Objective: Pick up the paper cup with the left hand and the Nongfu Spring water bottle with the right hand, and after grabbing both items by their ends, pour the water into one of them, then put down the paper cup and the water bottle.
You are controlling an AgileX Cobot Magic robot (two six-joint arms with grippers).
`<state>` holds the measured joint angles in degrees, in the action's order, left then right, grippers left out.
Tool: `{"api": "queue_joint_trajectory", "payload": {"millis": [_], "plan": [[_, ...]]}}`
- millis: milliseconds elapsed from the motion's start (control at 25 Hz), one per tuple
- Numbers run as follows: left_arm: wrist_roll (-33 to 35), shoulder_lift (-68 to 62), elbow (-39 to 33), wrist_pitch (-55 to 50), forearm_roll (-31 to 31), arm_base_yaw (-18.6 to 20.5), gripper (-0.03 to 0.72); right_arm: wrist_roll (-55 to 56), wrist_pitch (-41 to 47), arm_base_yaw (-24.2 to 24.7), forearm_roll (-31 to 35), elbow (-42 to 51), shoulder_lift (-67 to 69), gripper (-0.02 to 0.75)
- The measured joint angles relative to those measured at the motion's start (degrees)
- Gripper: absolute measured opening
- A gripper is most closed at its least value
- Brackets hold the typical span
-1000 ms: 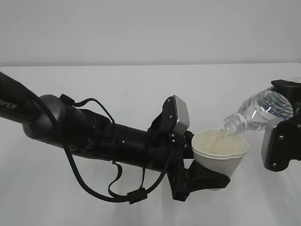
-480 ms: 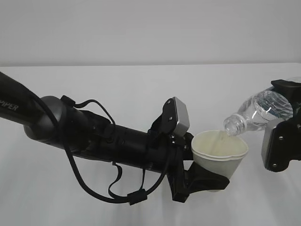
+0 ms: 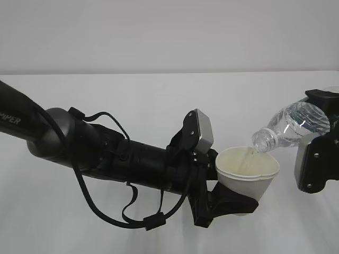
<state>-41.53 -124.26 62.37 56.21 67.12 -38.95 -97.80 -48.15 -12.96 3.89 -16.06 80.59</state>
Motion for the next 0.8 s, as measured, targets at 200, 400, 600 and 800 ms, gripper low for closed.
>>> {"api": "queue_joint_trajectory", "payload": {"millis": [200, 400, 600, 800], "plan": [[0.00, 0.00, 0.00, 0.00, 0.00, 0.00, 0.448, 0.00, 0.00, 0.00, 0.00, 0.00, 0.00, 0.428], [0.00, 0.00, 0.00, 0.00, 0.00, 0.00, 0.448, -0.09, 0.00, 0.00, 0.00, 0.00, 0.00, 0.428], [0.00, 0.00, 0.00, 0.00, 0.09, 0.00, 0.448, -0.09, 0.00, 0.00, 0.00, -0.04, 0.00, 0.428], [-0.04, 0.00, 0.00, 0.00, 0.09, 0.00, 0.447, -0.13, -0.14, 0.00, 0.00, -0.04, 0.00, 0.428]]}}
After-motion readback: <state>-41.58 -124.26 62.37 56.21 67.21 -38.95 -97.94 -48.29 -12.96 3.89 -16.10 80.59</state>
